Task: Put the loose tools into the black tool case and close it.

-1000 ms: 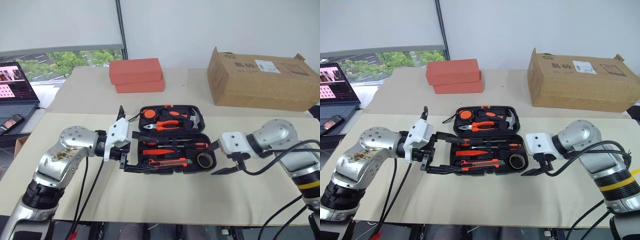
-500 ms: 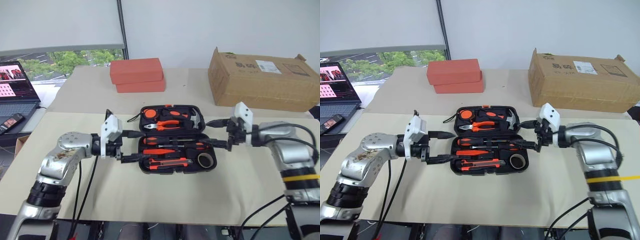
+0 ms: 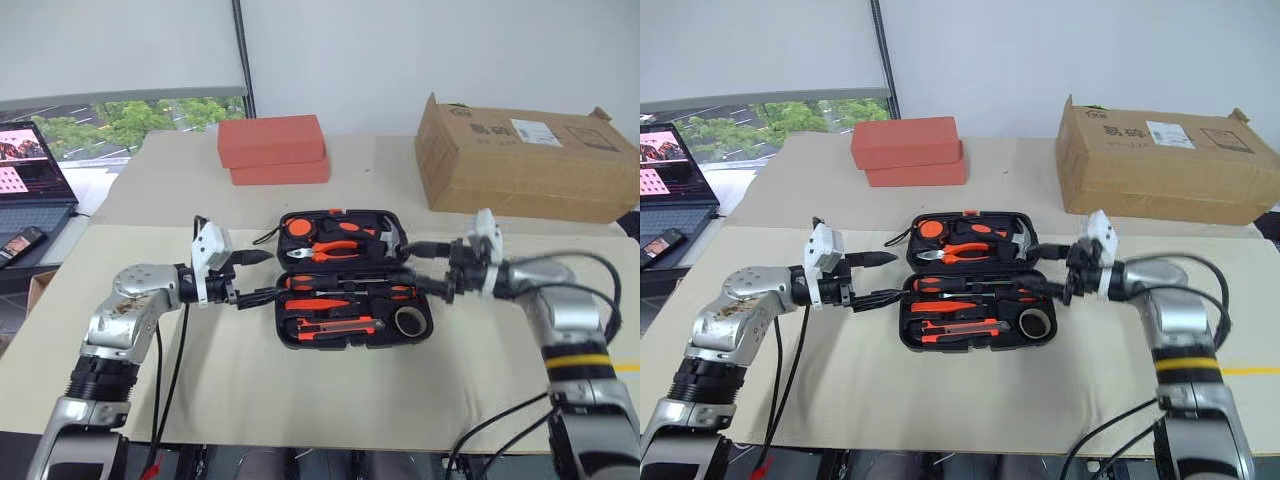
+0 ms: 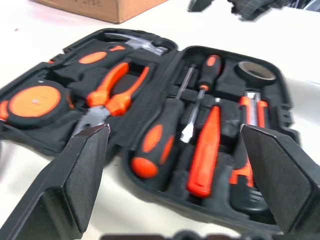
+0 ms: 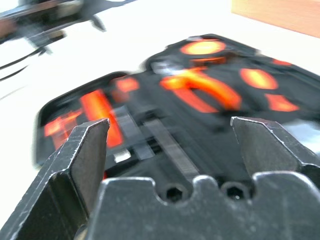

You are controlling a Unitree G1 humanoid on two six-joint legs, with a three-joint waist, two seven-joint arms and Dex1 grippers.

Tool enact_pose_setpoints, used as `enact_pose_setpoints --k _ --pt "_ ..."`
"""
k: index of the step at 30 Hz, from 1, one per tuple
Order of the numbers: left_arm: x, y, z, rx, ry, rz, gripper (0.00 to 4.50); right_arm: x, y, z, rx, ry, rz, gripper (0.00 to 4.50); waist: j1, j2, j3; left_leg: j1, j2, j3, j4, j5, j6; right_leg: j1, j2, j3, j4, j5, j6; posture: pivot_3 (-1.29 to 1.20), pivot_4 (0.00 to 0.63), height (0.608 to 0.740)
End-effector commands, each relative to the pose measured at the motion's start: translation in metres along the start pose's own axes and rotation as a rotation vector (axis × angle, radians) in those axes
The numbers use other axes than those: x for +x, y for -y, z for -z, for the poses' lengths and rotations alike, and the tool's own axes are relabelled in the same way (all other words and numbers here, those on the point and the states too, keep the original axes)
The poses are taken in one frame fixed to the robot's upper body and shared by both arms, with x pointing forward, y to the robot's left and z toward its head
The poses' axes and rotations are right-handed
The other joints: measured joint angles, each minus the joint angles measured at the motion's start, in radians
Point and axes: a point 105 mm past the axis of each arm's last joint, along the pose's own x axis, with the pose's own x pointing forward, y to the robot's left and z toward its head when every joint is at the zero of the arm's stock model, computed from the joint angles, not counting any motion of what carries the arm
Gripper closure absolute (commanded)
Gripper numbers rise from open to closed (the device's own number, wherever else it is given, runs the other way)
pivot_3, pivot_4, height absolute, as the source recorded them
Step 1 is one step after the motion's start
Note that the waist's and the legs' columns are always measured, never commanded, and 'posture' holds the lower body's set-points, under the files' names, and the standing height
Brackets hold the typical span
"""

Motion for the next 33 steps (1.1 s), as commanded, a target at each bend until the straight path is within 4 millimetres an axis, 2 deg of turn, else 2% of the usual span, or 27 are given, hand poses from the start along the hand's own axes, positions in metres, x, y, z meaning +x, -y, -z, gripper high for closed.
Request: enact_pose_setpoints --k 1,3,5,6,7,12,14,16,20,26,29,32,33 --pt "-0.002 0.005 -0.021 0.072 0.074 0.032 0.00 0.004 -0.010 0.003 -0.087 0.010 -0.033 0.02 -0.002 0.000 0.000 0.000 0.000 0.000 0.000 0.000 0.000 0.000 0.000 0.000 0.001 0.000 0.000 0.00 0.150 0.712" --pt "-0.001 0.006 -0.021 0.077 0.070 0.035 0.00 0.006 -0.006 0.013 -0.094 -0.006 0.006 0.02 -0.011 0.000 0.000 0.002 0.000 0.000 0.000 0.000 0.000 0.000 -0.001 0.001 0.002 0.000 0.000 0.00 0.150 0.712" --pt "0.000 0.006 -0.023 0.081 0.074 0.042 0.00 0.005 0.001 0.031 -0.189 -0.126 0.046 0.02 -0.016 0.000 0.000 0.004 0.000 0.001 0.000 0.000 0.000 0.001 -0.001 0.002 0.003 0.000 0.000 0.00 0.150 0.712" --pt "0.000 0.006 -0.024 0.081 0.078 0.046 0.00 0.004 0.004 0.032 -0.217 -0.140 0.055 0.02 -0.016 0.000 0.000 0.004 0.000 0.001 0.000 0.000 -0.001 0.001 -0.001 0.002 0.004 0.000 0.000 0.00 0.150 0.712" --pt "0.000 0.007 -0.025 0.082 0.081 0.048 0.00 0.004 0.005 0.032 -0.232 -0.140 0.060 0.02 -0.015 0.000 0.000 0.004 0.000 0.001 0.000 0.001 -0.001 0.001 -0.001 0.002 0.004 0.000 0.001 0.00 0.150 0.712" --pt "-0.001 0.007 -0.025 0.084 0.082 0.043 0.00 -0.002 0.010 0.008 -0.244 -0.065 0.076 0.02 -0.016 0.000 0.000 0.004 0.000 0.001 0.000 0.001 -0.002 0.001 0.000 0.003 0.004 0.000 -0.001 0.00 0.150 0.712" --pt "-0.001 0.005 -0.025 0.080 0.091 0.035 0.00 -0.004 0.023 -0.014 -0.176 0.032 0.145 0.02 -0.015 0.000 0.000 0.004 0.000 0.001 0.000 0.001 -0.002 0.001 0.000 0.003 0.004 0.000 -0.001 0.00 0.150 0.712" --pt "0.000 0.003 -0.024 0.073 0.093 0.023 0.00 -0.006 0.040 -0.022 -0.113 0.050 0.224 0.02 -0.019 0.000 0.000 0.004 0.000 0.001 0.000 0.001 -0.002 0.000 0.000 0.003 0.004 0.001 -0.001 0.00 0.150 0.712" --pt "0.002 -0.015 -0.013 0.000 0.074 -0.068 0.00 -0.004 0.071 -0.015 0.048 0.036 0.370 0.02 -0.016 0.000 0.000 0.005 0.001 0.001 0.000 0.001 -0.002 0.001 0.000 0.003 0.004 0.001 -0.002 0.00 0.150 0.712" --pt "0.006 -0.038 -0.004 -0.115 0.083 -0.160 0.00 0.000 0.099 0.006 0.364 -0.056 0.515 0.02 -0.015 0.000 0.000 0.001 0.000 0.001 0.000 0.001 -0.002 -0.001 0.000 0.002 0.003 0.001 -0.002 0.00 0.150 0.712" --pt "0.006 -0.046 -0.006 -0.166 0.108 -0.183 0.00 0.009 0.103 0.001 0.528 -0.012 0.504 0.02 -0.017 0.000 0.000 0.000 0.000 0.002 0.000 0.001 -0.002 -0.002 -0.001 0.001 0.003 0.001 -0.002 0.00 0.150 0.712" --pt "0.007 -0.049 -0.008 -0.195 0.124 -0.194 0.00 0.020 0.106 -0.006 0.587 0.024 0.481 0.02 -0.023 0.000 0.000 0.000 0.000 0.002 -0.001 0.001 -0.002 -0.002 0.000 0.002 0.002 0.001 -0.002 0.00 0.150 0.712" --pt "0.006 -0.050 -0.007 -0.208 0.127 -0.202 0.00 0.022 0.105 -0.008 0.593 0.032 0.472 0.26 -0.023 0.000 0.000 0.000 0.001 0.002 -0.001 0.001 -0.002 -0.002 0.001 0.002 0.002 0.001 -0.002 0.00 0.150 0.712"
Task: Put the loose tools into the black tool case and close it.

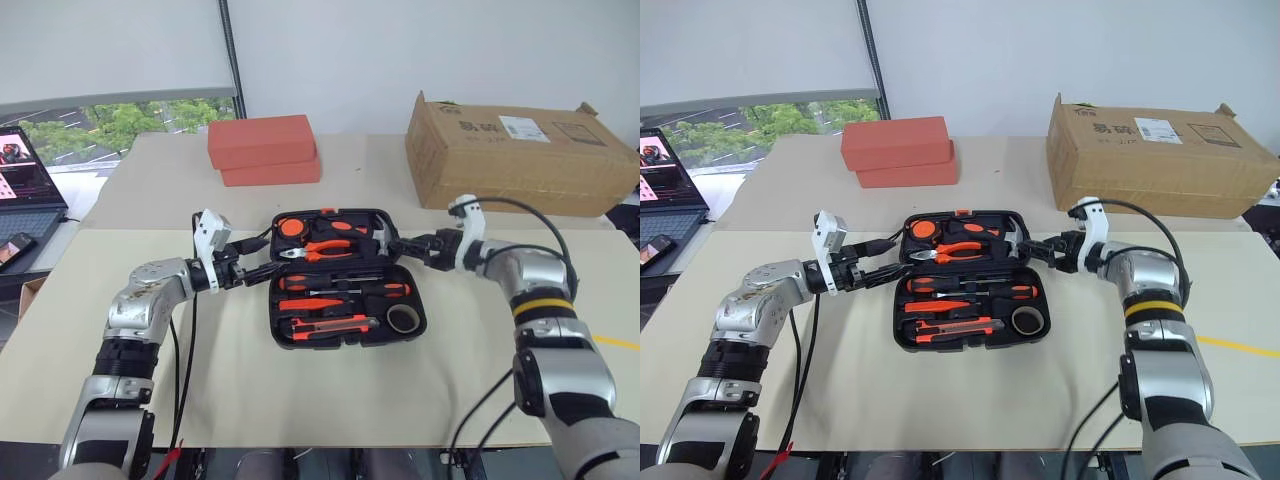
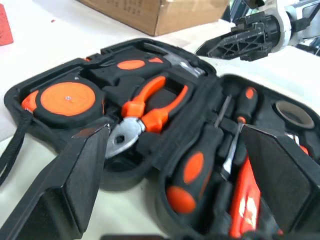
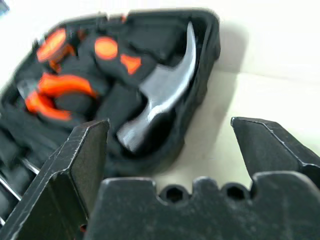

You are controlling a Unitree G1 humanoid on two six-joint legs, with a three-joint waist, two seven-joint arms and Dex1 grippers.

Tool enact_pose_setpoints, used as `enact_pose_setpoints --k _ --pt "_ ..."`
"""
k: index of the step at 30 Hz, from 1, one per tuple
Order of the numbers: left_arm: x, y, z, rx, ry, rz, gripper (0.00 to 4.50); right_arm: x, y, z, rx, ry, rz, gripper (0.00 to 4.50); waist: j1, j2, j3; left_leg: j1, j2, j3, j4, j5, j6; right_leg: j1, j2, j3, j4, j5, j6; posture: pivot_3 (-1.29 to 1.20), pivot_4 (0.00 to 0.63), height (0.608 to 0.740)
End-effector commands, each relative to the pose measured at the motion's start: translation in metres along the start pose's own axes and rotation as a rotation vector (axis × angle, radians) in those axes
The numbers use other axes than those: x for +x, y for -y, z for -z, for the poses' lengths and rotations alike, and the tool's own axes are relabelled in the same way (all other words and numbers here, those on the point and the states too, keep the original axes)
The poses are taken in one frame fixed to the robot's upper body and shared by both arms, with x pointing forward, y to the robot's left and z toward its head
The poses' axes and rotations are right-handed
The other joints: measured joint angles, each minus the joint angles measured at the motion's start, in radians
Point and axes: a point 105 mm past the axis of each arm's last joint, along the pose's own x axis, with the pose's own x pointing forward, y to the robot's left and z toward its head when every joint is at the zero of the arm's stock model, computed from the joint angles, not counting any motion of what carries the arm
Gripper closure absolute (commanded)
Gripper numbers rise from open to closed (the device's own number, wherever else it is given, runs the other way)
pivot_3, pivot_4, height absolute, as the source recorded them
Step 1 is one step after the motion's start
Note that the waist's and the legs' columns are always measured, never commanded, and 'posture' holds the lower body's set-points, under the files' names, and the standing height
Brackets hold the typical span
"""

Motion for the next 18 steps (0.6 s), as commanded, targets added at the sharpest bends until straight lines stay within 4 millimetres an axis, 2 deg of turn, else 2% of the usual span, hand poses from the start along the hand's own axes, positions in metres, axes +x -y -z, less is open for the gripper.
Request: enact_pose_setpoints --k 1,2,4,5,6,13,18 --pt "-0.003 -0.007 -0.014 -0.022 0.054 -0.031 0.00 0.005 -0.008 -0.013 0.062 0.045 -0.040 0.53 0.000 0.000 0.000 0.000 0.000 0.000 0.000 0.000 0.000 0.000 0.000 0.000 0.000 0.000 0.000 0.00 0.150 0.712" --pt "-0.004 -0.008 -0.014 -0.030 0.053 -0.039 0.00 0.006 -0.009 -0.012 0.068 0.042 -0.044 0.69 0.000 0.000 0.000 0.000 0.000 0.000 0.000 0.000 0.000 0.000 0.000 0.000 0.000 0.000 0.000 0.00 0.150 0.712" --pt "-0.006 -0.011 -0.012 -0.042 0.052 -0.059 0.00 0.009 -0.009 -0.010 0.059 0.023 -0.038 1.33 0.000 0.000 0.000 0.000 0.000 0.000 0.000 0.000 0.000 0.000 0.000 0.000 0.000 0.000 0.000 0.00 0.150 0.712" --pt "-0.007 -0.013 -0.013 -0.060 0.060 -0.066 0.00 0.010 -0.009 -0.008 0.058 0.011 -0.032 1.89 0.000 0.000 0.000 0.000 0.000 0.000 0.000 0.000 0.000 0.000 0.000 0.000 0.000 0.000 0.000 0.00 0.150 0.712" --pt "-0.009 -0.014 -0.013 -0.074 0.066 -0.072 0.00 0.011 -0.008 -0.006 0.051 0.004 -0.030 1.98 0.000 0.000 0.000 0.000 0.000 0.000 0.000 0.000 0.000 0.000 0.000 0.000 0.000 0.000 0.000 0.00 0.150 0.712" --pt "-0.017 -0.024 -0.013 -0.117 0.079 -0.147 0.00 0.013 -0.007 -0.007 0.042 0.016 -0.018 4.37 -0.005 0.000 0.000 0.000 0.000 0.000 0.000 0.000 -0.001 0.000 -0.001 0.000 0.000 0.000 0.000 0.00 0.150 0.712" --pt "-0.017 -0.030 -0.010 -0.133 0.074 -0.173 0.00 0.016 -0.008 -0.006 0.046 0.018 -0.018 4.44 -0.007 0.000 0.000 0.000 0.000 0.000 0.000 0.000 -0.001 0.000 -0.001 0.000 0.000 0.000 0.000 0.00 0.150 0.712"
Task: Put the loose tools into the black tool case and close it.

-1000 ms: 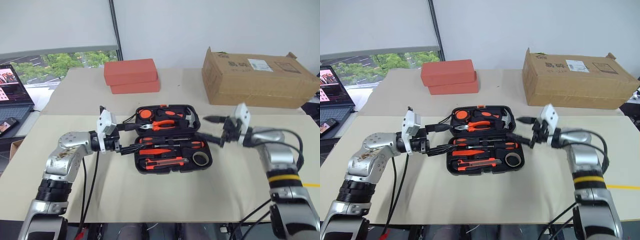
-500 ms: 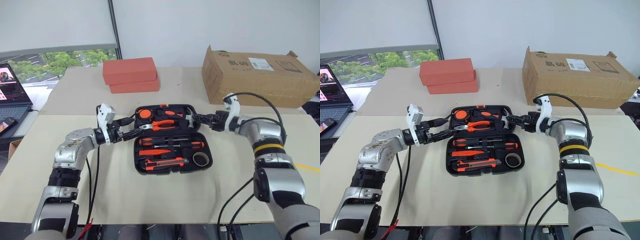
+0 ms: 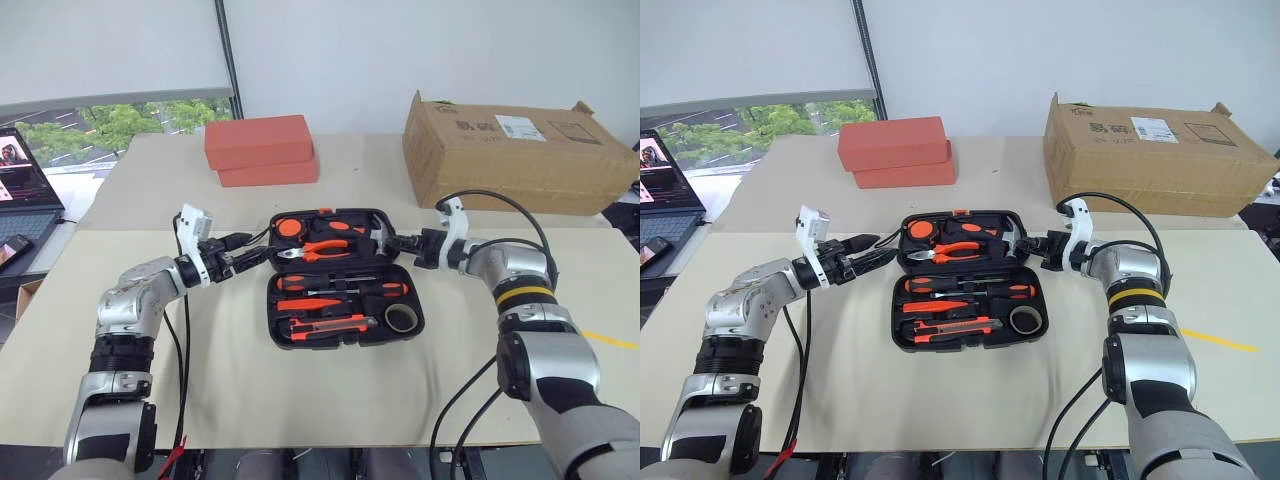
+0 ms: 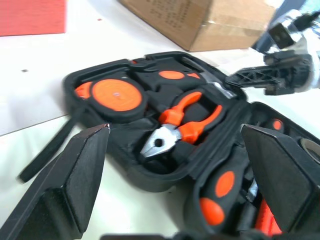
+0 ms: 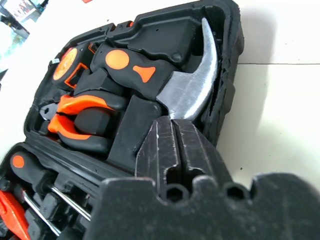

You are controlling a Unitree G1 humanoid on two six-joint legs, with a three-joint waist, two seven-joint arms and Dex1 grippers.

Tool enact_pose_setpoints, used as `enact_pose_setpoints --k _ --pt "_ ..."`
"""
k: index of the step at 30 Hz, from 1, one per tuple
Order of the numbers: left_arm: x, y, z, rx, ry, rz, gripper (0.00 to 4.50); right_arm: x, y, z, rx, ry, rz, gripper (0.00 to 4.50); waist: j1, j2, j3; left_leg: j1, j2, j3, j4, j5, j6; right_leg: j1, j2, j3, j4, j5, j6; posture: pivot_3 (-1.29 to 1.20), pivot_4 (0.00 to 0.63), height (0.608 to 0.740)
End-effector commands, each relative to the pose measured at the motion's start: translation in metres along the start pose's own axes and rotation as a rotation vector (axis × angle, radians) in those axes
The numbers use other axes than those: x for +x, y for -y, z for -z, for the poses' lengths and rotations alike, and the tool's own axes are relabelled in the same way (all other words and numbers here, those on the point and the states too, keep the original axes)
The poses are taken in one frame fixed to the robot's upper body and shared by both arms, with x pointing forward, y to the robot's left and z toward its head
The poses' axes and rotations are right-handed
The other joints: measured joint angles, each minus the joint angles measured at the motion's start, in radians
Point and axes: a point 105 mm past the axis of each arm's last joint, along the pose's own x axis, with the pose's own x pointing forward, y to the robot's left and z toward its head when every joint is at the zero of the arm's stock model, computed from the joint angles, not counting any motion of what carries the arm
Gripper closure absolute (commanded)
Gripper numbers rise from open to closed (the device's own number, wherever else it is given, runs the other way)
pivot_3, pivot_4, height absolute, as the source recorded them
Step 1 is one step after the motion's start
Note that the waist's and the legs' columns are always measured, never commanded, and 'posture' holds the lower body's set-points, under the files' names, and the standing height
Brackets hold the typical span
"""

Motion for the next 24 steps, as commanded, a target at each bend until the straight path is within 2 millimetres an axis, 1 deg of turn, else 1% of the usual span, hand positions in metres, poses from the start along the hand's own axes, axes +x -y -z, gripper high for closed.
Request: enact_pose_setpoints --k 1,7,10,13,17,18,19,21,22,24 --pt "0.001 -0.004 -0.014 0.013 0.036 -0.021 0.00 0.002 -0.008 -0.020 -0.027 0.063 -0.018 4.44 -0.001 0.000 0.000 0.000 0.000 0.000 0.000 0.000 0.000 0.000 0.000 0.000 0.000 0.000 0.000 0.00 0.150 0.712" --pt "0.012 -0.015 -0.012 -0.069 0.037 -0.097 0.00 0.001 -0.008 -0.023 -0.029 0.075 -0.019 4.44 -0.001 0.000 0.000 0.000 0.000 0.000 0.000 0.000 0.000 0.000 0.000 0.000 0.000 0.000 0.000 0.00 0.150 0.712" --pt "0.024 -0.023 -0.006 -0.112 0.008 -0.157 0.00 -0.001 -0.007 -0.024 -0.031 0.083 -0.012 4.44 -0.001 0.000 0.000 0.000 0.000 0.000 0.000 0.000 0.000 0.000 0.000 -0.001 0.000 0.000 0.000 0.00 0.150 0.712" --pt "0.032 -0.023 -0.002 -0.118 -0.026 -0.169 0.00 -0.001 -0.006 -0.023 -0.034 0.086 -0.010 4.44 -0.002 0.000 0.000 0.000 0.000 0.000 0.000 0.000 0.000 0.000 0.000 -0.001 0.000 0.000 0.000 0.00 0.150 0.712" --pt "0.049 -0.025 -0.001 -0.160 -0.021 -0.189 0.00 -0.004 -0.004 -0.025 -0.043 0.106 0.000 4.44 -0.003 0.000 0.000 0.000 0.000 0.000 0.000 0.000 0.000 0.000 0.000 -0.001 0.000 0.000 0.000 0.00 0.150 0.712" --pt "0.051 -0.027 0.001 -0.165 -0.028 -0.209 0.27 -0.006 -0.002 -0.026 -0.046 0.111 0.010 4.48 -0.003 0.000 0.000 -0.001 0.000 0.000 0.000 0.000 0.000 0.000 0.000 -0.001 0.000 0.000 0.000 0.00 0.150 0.712" --pt "0.054 -0.030 0.002 -0.168 -0.036 -0.229 0.42 -0.007 -0.001 -0.027 -0.050 0.117 0.017 4.50 -0.003 0.000 0.000 0.000 0.000 0.000 0.000 0.000 0.000 0.000 0.000 -0.001 0.000 0.000 0.000 0.00 0.150 0.712" --pt "0.057 -0.032 0.005 -0.172 -0.044 -0.250 0.97 -0.009 0.001 -0.027 -0.053 0.125 0.026 4.50 -0.003 0.000 0.000 0.000 -0.001 0.000 0.000 0.000 0.000 0.000 0.000 -0.001 0.000 0.000 0.000 0.00 0.150 0.712" --pt "0.058 -0.033 0.006 -0.174 -0.052 -0.254 1.44 -0.011 0.002 -0.028 -0.056 0.129 0.029 4.50 -0.005 0.000 0.000 0.000 -0.001 0.000 0.000 0.000 0.000 0.000 0.000 -0.001 0.000 0.000 0.000 0.00 0.150 0.712" --pt "0.060 -0.033 0.008 -0.175 -0.059 -0.257 2.19 -0.013 0.004 -0.029 -0.064 0.135 0.038 4.50 -0.008 0.000 0.000 0.000 0.000 0.000 -0.001 0.000 0.000 0.000 0.000 -0.001 0.000 0.000 0.000 0.00 0.150 0.712"
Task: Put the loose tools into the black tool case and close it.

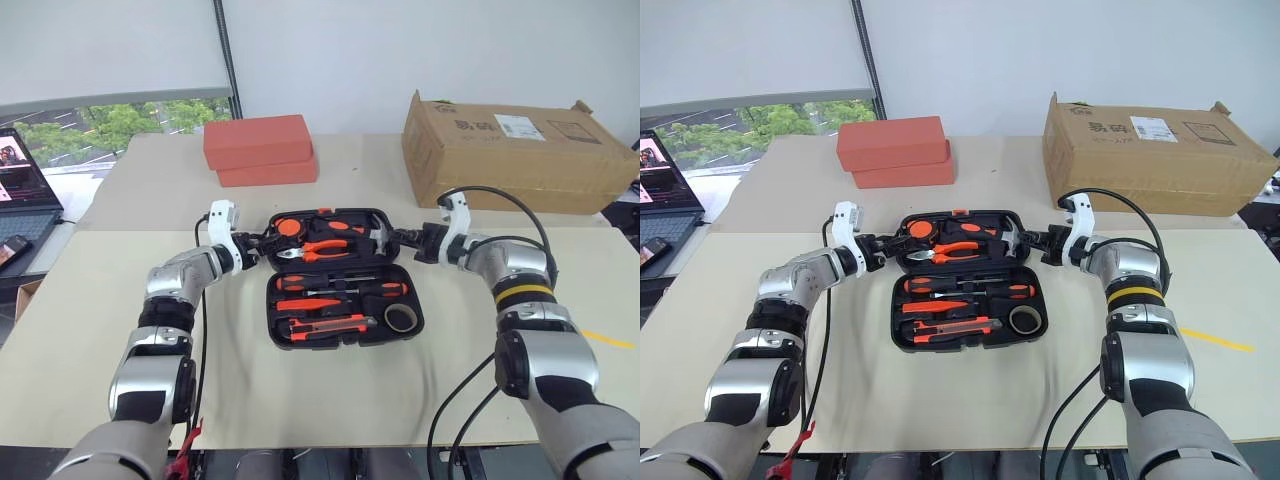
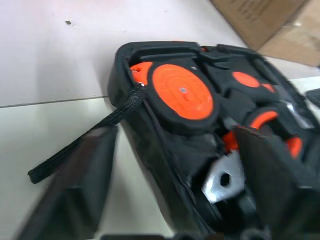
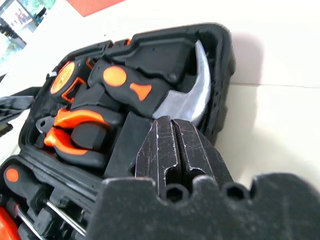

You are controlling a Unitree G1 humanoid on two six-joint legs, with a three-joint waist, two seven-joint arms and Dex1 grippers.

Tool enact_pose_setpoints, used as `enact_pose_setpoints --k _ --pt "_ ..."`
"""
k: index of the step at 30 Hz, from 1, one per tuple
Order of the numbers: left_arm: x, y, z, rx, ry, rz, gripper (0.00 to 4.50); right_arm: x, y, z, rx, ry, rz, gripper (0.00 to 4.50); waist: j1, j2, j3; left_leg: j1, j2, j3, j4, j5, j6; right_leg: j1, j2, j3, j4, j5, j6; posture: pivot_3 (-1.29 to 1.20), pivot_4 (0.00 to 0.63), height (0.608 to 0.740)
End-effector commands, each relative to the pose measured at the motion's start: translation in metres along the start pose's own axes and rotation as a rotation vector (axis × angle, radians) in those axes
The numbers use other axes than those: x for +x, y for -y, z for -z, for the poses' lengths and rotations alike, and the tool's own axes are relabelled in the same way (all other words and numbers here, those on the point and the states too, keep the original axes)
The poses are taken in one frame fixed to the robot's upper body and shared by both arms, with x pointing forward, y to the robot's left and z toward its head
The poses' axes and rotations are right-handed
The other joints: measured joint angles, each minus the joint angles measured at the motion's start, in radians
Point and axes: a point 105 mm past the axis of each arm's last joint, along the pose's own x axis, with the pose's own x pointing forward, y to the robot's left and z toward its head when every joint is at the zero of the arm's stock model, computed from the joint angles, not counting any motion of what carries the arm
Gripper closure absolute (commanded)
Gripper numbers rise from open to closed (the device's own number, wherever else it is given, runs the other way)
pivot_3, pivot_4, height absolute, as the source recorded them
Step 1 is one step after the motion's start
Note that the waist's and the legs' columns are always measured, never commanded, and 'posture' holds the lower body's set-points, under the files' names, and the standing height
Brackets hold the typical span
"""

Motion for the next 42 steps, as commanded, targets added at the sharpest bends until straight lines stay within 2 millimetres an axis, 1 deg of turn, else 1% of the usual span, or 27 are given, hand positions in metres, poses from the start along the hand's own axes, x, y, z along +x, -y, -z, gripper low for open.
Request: enact_pose_setpoints --k 1,5,6,7,10,12,13,16,19,22,26,31,35,38,41,42 --pt "0.003 0.001 -0.011 0.020 0.030 -0.008 2.55 -0.010 0.003 -0.018 -0.049 0.074 0.011 4.50 -0.003 0.000 0.000 0.000 0.000 0.000 0.000 0.000 0.000 0.000 0.000 0.000 0.000 0.000 0.000 0.00 0.150 0.712" --pt "0.005 0.002 -0.011 0.007 0.032 0.004 4.04 -0.015 0.008 -0.023 -0.057 0.104 0.035 4.50 -0.005 0.000 0.000 0.001 0.000 0.000 0.000 0.000 0.000 0.000 -0.001 0.000 0.000 0.000 0.000 0.00 0.150 0.712" --pt "0.005 0.002 -0.011 0.007 0.033 0.006 4.28 -0.016 0.009 -0.024 -0.056 0.108 0.038 4.50 -0.006 0.000 0.000 0.001 0.000 0.000 0.000 0.000 -0.001 0.000 -0.001 0.000 0.000 0.000 0.000 0.00 0.150 0.712" --pt "0.005 0.003 -0.011 0.007 0.033 0.009 4.42 -0.016 0.009 -0.024 -0.055 0.111 0.040 4.50 -0.006 0.000 0.000 0.002 0.000 0.000 0.000 0.000 -0.001 0.001 -0.001 0.000 0.001 0.000 0.000 0.00 0.150 0.712" --pt "0.005 0.004 -0.012 0.009 0.043 0.024 4.42 -0.017 0.007 -0.024 -0.043 0.109 0.020 4.50 -0.012 0.000 0.000 0.002 0.000 0.000 -0.001 0.000 -0.001 0.000 -0.001 0.000 0.001 0.000 0.000 0.00 0.150 0.712" --pt "0.005 0.005 -0.012 0.009 0.048 0.031 4.50 -0.017 0.005 -0.023 -0.017 0.104 0.001 3.90 -0.013 0.000 0.000 0.002 0.000 0.001 -0.001 0.001 -0.001 0.000 0.000 0.001 0.000 0.000 0.000 0.00 0.150 0.712" --pt "0.005 0.005 -0.013 0.009 0.049 0.032 4.50 -0.017 0.004 -0.022 -0.002 0.098 -0.013 3.72 -0.013 0.000 0.000 0.002 0.000 0.001 -0.001 0.001 -0.001 0.000 0.000 0.001 0.000 0.000 0.000 0.00 0.150 0.712" --pt "0.004 0.005 -0.014 0.014 0.054 0.030 4.50 -0.020 0.001 -0.020 0.039 0.081 -0.035 2.70 -0.013 0.000 0.000 0.002 0.000 0.001 -0.001 0.001 -0.001 0.000 0.000 0.001 0.000 0.000 0.000 0.00 0.150 0.712" --pt "0.003 0.004 -0.016 0.016 0.067 0.023 4.50 -0.027 0.003 -0.013 0.053 0.037 -0.031 2.70 -0.011 0.000 0.000 0.002 0.000 0.001 -0.001 0.001 -0.001 0.000 0.000 0.001 0.000 0.000 0.000 0.00 0.150 0.712" --pt "-0.001 0.001 -0.016 0.012 0.077 0.012 4.50 -0.037 -0.002 0.002 0.079 -0.030 -0.076 2.70 -0.009 0.000 0.000 0.001 0.000 0.001 -0.001 0.001 -0.001 0.000 0.000 0.001 -0.001 0.000 0.000 0.00 0.150 0.712" --pt "-0.004 -0.001 -0.014 0.006 0.080 0.004 4.50 -0.040 -0.007 0.014 0.083 -0.072 -0.091 2.70 -0.015 0.000 0.000 0.001 0.000 0.001 -0.001 0.001 -0.001 -0.001 0.000 0.002 0.000 0.000 0.000 0.00 0.150 0.712" --pt "-0.005 -0.002 -0.012 0.003 0.073 -0.001 4.50 -0.036 -0.024 0.016 0.106 -0.071 -0.166 2.70 -0.015 0.000 0.000 0.003 0.001 0.001 -0.002 0.001 -0.002 0.000 0.000 0.002 0.001 0.000 0.000 0.00 0.150 0.712" --pt "-0.005 -0.002 -0.011 0.005 0.070 -0.005 4.50 -0.033 -0.028 0.012 0.123 -0.047 -0.173 2.70 -0.013 0.000 0.000 0.002 0.001 0.001 -0.001 0.001 -0.002 -0.001 0.000 0.002 0.000 0.000 0.000 0.00 0.150 0.712" --pt "-0.005 -0.002 -0.012 0.008 0.069 -0.004 4.50 -0.032 -0.029 0.019 0.107 -0.077 -0.173 2.70 -0.012 0.000 0.000 0.002 0.001 0.001 -0.001 0.001 -0.002 -0.001 0.000 0.002 0.000 0.000 0.000 0.00 0.150 0.712" --pt "-0.005 -0.002 -0.013 0.009 0.071 -0.004 4.50 -0.031 -0.025 0.019 0.116 -0.075 -0.150 3.46 -0.013 0.000 0.000 0.002 0.001 0.001 -0.002 0.001 -0.002 -0.001 0.001 0.002 0.000 0.000 0.000 0.00 0.150 0.712" --pt "-0.005 -0.002 -0.013 0.009 0.072 -0.004 4.50 -0.030 -0.025 0.019 0.116 -0.071 -0.147 3.80 -0.013 0.000 0.000 0.002 0.001 0.001 -0.001 0.001 -0.002 -0.001 0.001 0.002 0.000 0.000 0.000 0.00 0.150 0.712"
